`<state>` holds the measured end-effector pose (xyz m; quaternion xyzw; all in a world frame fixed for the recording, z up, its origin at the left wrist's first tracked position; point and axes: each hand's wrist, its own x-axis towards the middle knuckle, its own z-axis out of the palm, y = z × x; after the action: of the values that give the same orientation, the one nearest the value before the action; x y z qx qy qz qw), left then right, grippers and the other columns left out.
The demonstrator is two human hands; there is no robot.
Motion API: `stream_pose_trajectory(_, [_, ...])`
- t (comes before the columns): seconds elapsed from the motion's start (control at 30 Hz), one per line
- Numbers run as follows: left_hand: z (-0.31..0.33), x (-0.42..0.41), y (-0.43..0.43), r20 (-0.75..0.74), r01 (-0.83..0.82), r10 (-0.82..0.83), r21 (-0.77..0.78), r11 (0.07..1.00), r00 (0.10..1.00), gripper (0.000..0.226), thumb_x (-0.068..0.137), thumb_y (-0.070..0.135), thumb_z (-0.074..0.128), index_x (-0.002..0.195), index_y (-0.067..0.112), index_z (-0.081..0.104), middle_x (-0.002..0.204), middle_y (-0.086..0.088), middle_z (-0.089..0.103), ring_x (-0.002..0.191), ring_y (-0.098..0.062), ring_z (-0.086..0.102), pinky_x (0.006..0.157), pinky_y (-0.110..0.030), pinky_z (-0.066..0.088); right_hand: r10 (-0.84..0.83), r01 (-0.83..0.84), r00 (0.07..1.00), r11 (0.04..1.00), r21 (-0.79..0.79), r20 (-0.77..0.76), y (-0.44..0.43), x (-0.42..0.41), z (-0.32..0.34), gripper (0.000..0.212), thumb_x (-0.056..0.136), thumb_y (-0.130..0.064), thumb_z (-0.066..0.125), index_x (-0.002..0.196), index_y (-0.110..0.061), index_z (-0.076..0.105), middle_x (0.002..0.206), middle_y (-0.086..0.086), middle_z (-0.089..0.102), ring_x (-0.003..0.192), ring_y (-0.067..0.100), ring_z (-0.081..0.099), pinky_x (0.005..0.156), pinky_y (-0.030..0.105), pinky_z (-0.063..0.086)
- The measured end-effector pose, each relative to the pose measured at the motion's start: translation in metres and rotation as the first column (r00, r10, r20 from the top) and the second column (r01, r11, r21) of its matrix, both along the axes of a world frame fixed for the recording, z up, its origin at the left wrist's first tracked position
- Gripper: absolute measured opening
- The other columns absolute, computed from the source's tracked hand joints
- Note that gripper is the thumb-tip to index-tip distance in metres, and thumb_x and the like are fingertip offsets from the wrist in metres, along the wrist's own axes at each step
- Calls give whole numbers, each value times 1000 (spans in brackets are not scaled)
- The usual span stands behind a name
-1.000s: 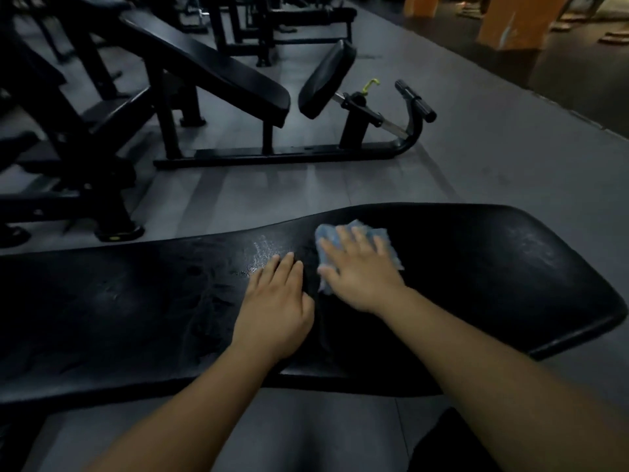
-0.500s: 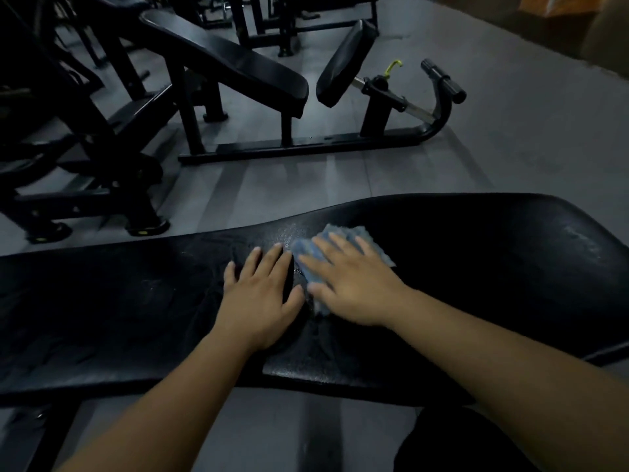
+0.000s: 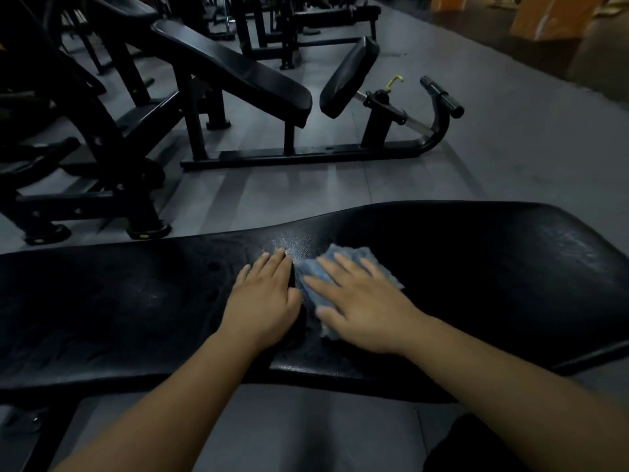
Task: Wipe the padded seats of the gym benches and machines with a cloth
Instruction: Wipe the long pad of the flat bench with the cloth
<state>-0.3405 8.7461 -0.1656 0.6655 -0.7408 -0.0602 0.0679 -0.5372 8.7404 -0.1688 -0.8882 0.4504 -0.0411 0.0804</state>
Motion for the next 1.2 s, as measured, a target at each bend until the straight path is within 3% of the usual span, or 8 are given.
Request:
stream_pose_trajectory(0.2, [2, 28, 5, 38, 137, -136, -27, 990, 990, 87, 78, 51, 4, 156, 22, 29, 164, 3, 21, 151, -14, 17, 123, -35, 13, -312, 314, 947, 949, 14, -81, -24, 18, 3, 64, 99, -62, 20, 158, -38, 8, 168, 2, -2, 154, 26, -6, 121, 56, -2])
stream_pose_trajectory(0.4, [-2, 31, 9, 30, 96, -95, -34, 995, 995, 80, 83, 50, 6, 154, 22, 33, 163, 4, 24, 151, -14, 19, 122, -36, 12, -43, 44, 998, 999, -30, 34, 74, 11, -4, 66, 93, -60, 18, 155, -39, 26, 167, -2, 14, 154, 22, 7, 121, 49, 5])
stream_pose_trajectory(0.5, [1, 36, 14, 56, 77, -76, -26, 997, 996, 80, 85, 54, 3, 155, 24, 29, 165, 5, 19, 152, -15, 14, 123, -38, 10, -216, 217, 975, 976, -4, -59, 30, -5, -1, 72, 89, -63, 6, 157, -42, 15, 168, -4, 6, 154, 20, 1, 123, 48, 2])
stream_pose_trajectory(0.6, [0, 41, 21, 37, 41, -40, -27, 999, 999, 81, 84, 55, 0, 156, 26, 26, 165, 8, 17, 152, -13, 10, 123, -39, 8, -373, 376, 924, 927, 18, -79, -16, 34, 2, 63, 99, -58, 17, 158, -37, 10, 168, 2, 0, 154, 27, -4, 121, 57, -2])
stream_pose_trajectory(0.8, [-5, 43, 23, -6, 11, -11, -63, 998, 1000, 82, 82, 51, 3, 153, 22, 35, 163, 6, 25, 151, -13, 17, 122, -35, 9, 41, -40, 999, 999, 15, -29, 59, 23, 2, 71, 89, -62, 8, 157, -41, 17, 168, -5, 4, 154, 20, -2, 123, 49, 0])
stream_pose_trajectory(0.9, [-4, 42, 25, 26, -8, 9, -48, 999, 1000, 74, 88, 49, 5, 154, 27, 29, 164, 9, 19, 152, -14, 11, 123, -40, 7, -112, 112, 989, 994, -6, -97, 18, -3, 1, 76, 85, -68, 3, 157, -44, 13, 168, -6, 4, 154, 19, -1, 123, 47, 3])
stream_pose_trajectory(1.03, [-2, 40, 24, 37, -101, 102, -28, 995, 994, 54, 99, 45, 24, 152, 37, 26, 164, 12, 16, 153, -22, 6, 121, -56, 5, -309, 312, 945, 950, 15, -104, -61, 44, 0, 63, 100, -62, 19, 158, -40, 8, 168, 0, -1, 154, 26, -5, 121, 56, -1])
stream_pose_trajectory(1.2, [-3, 41, 23, 37, -98, 98, -14, 995, 994, 53, 100, 43, 27, 153, 39, 22, 165, 12, 13, 153, -23, 6, 120, -59, 7, -57, 55, 996, 998, -19, -72, -24, 66, 0, 62, 98, -58, 13, 158, -40, 10, 168, -4, -3, 154, 19, -6, 122, 54, -2])
